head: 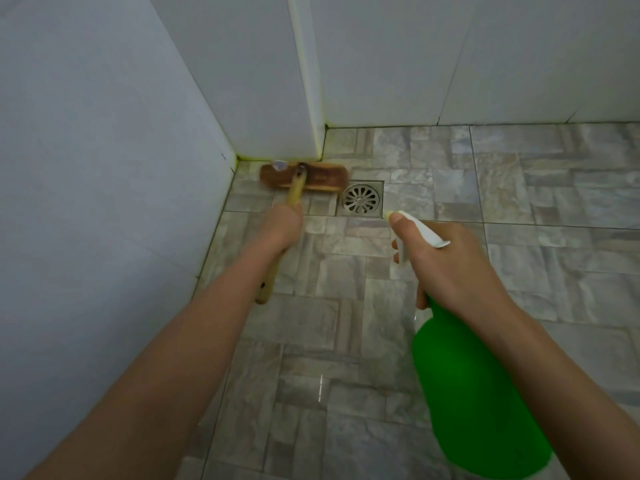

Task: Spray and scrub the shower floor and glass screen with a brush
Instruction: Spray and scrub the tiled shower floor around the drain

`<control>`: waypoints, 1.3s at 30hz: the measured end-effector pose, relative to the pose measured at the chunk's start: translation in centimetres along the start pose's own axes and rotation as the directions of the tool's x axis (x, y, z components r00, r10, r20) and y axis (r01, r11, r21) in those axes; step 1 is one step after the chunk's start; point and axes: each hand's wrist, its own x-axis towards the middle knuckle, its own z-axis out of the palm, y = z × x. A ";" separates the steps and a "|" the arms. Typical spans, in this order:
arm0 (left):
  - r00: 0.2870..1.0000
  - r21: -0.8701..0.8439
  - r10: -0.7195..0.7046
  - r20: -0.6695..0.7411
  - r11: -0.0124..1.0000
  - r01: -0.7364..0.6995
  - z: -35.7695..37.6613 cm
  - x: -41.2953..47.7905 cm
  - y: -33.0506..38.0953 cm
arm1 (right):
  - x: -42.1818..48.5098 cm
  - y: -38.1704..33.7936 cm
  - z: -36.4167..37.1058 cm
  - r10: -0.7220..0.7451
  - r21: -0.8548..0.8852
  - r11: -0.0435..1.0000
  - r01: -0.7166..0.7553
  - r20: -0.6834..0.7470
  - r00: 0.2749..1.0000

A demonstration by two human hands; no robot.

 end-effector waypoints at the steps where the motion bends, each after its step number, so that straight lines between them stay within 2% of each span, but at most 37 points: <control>1: 0.999 -0.073 -0.049 -0.011 0.996 0.048 -1.0 1.2 0.0 | 0.0 0.0 -0.3 0.004 0.003 1.000 -0.004 -0.010 1.000; 3: 0.990 -0.157 -0.136 -0.031 0.979 0.129 -2.3 2.7 0.3 | 0.1 0.2 -0.9 0.011 0.014 1.000 -0.010 -0.041 0.999; 4: 0.991 -0.159 -0.128 -0.032 0.980 0.122 -2.2 2.8 0.5 | 0.2 0.2 -1.1 0.011 0.012 1.000 -0.011 -0.050 0.999; 7: 0.999 0.013 0.018 -0.044 1.000 -0.018 0.7 0.3 1.2 | 0.2 0.4 -1.1 0.015 0.010 1.000 -0.015 -0.047 0.999; 9: 0.996 0.028 0.082 -0.025 0.996 -0.082 1.7 -0.6 0.7 | 0.5 0.5 -1.1 0.017 0.004 1.000 -0.017 -0.041 0.999; 14: 0.984 -0.111 -0.158 -0.086 0.983 0.148 -0.4 1.6 1.8 | 0.9 0.4 -1.1 0.016 0.026 1.000 -0.015 -0.050 0.999; 16: 0.995 -0.115 -0.075 -0.059 0.991 0.068 1.7 0.1 2.9 | 0.9 0.4 -1.0 0.018 0.026 1.000 -0.017 -0.044 0.999; 19: 0.994 0.000 0.106 0.028 0.994 -0.106 4.1 -3.7 2.5 | 0.7 0.7 -0.7 0.029 0.011 1.000 -0.029 -0.014 0.999; 21: 0.996 0.043 0.080 0.029 0.996 -0.081 2.9 -2.8 2.0 | 0.7 1.0 -0.7 0.035 0.013 0.999 -0.035 -0.014 0.999; 24: 1.000 -0.039 0.027 0.001 0.999 -0.027 2.4 -2.0 3.4 | 1.0 1.2 -1.2 0.046 0.036 0.998 -0.045 -0.036 0.998; 27: 1.000 -0.125 0.012 0.023 0.992 -0.009 5.8 -5.6 3.6 | 0.6 1.2 -1.3 0.042 0.036 0.999 -0.041 -0.036 0.998; 29: 0.998 -0.077 0.063 0.025 0.995 -0.060 5.5 -6.7 2.7 | 0.6 1.3 -1.3 0.040 0.041 0.998 -0.039 -0.035 0.999; 31: 0.999 0.015 0.050 0.009 0.999 -0.050 3.5 -4.4 2.1 | 0.8 1.5 -1.4 0.036 0.038 0.999 -0.035 -0.042 0.998; 34: 1.000 -0.014 0.000 -0.013 1.000 0.000 2.0 -1.7 3.5 | 0.9 1.7 -1.4 0.037 0.060 0.998 -0.034 -0.048 0.998; 39: 0.998 -0.145 0.060 0.016 0.988 -0.057 7.1 -8.2 2.4 | 0.5 2.3 -1.5 0.049 0.055 0.997 -0.047 -0.044 0.998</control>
